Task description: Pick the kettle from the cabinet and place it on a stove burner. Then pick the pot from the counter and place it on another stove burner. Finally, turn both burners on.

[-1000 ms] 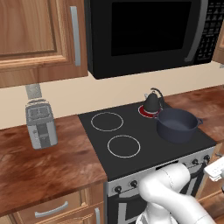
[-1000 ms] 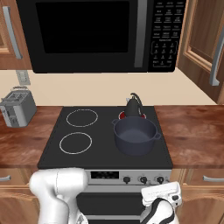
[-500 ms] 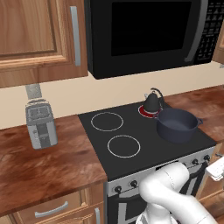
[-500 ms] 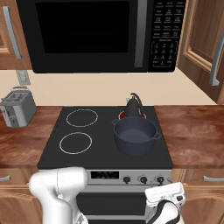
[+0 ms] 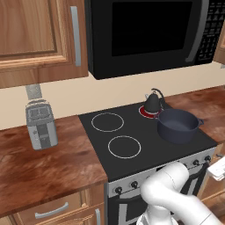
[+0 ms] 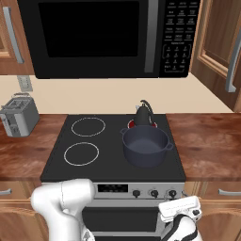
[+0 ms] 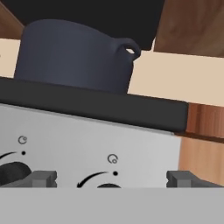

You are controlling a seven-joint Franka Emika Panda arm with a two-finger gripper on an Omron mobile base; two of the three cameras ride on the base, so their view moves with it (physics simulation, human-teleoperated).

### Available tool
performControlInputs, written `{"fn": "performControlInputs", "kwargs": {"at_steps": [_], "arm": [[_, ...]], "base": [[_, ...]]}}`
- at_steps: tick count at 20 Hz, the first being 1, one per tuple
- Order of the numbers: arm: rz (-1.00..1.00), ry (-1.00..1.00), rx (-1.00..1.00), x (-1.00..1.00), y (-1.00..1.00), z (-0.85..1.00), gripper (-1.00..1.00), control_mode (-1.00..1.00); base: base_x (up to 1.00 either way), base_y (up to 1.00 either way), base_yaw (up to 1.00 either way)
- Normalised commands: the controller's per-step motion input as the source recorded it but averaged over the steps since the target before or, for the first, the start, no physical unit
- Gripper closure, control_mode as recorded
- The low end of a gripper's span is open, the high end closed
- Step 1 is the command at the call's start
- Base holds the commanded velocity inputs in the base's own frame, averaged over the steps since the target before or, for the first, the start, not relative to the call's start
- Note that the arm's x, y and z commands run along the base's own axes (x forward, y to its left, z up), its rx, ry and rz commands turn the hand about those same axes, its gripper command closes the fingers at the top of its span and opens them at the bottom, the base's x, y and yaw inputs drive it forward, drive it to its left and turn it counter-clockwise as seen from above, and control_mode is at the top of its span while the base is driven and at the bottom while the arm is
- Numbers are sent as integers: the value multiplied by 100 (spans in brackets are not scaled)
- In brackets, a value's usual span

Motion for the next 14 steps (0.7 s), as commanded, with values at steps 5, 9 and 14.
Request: {"fn": "performControlInputs", "kwargs": {"at_steps": [5, 9, 14], "arm": [[0, 0, 1, 13, 0, -15, -100, -100], [0, 0, 1, 12, 0, -15, -100, -100], [1, 0, 2, 8, 0, -14, -100, -100]], "base": [[0, 0, 0], [0, 0, 0], [0, 0, 0]]}}
